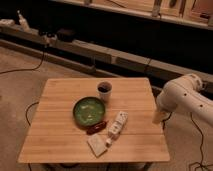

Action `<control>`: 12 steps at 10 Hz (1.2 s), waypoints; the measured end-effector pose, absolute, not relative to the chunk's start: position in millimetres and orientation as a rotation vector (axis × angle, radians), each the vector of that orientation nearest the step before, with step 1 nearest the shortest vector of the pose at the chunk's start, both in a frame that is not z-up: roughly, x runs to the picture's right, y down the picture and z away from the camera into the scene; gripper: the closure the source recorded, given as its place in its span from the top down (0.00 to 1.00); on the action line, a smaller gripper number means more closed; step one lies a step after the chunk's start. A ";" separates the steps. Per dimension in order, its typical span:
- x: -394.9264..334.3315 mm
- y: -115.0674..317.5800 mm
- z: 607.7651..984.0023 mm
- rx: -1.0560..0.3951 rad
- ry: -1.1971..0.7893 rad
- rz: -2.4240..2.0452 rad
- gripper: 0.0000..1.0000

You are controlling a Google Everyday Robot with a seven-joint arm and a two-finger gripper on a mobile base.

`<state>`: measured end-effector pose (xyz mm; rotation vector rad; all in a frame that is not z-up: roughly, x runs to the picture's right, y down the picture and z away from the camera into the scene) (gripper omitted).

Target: Drag the ceramic bowl in a circle

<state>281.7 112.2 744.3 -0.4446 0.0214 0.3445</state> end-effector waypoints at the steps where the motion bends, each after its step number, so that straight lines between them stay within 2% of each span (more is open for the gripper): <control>1: 273.6 110.1 747.5 -0.456 -0.020 0.287 0.80; 4: 241.0 106.2 757.4 -0.489 -0.154 0.028 0.80; 8: 209.1 105.9 773.8 -0.493 -0.235 -0.335 0.80; 12: 149.1 90.5 761.9 -0.397 -0.539 -0.466 0.80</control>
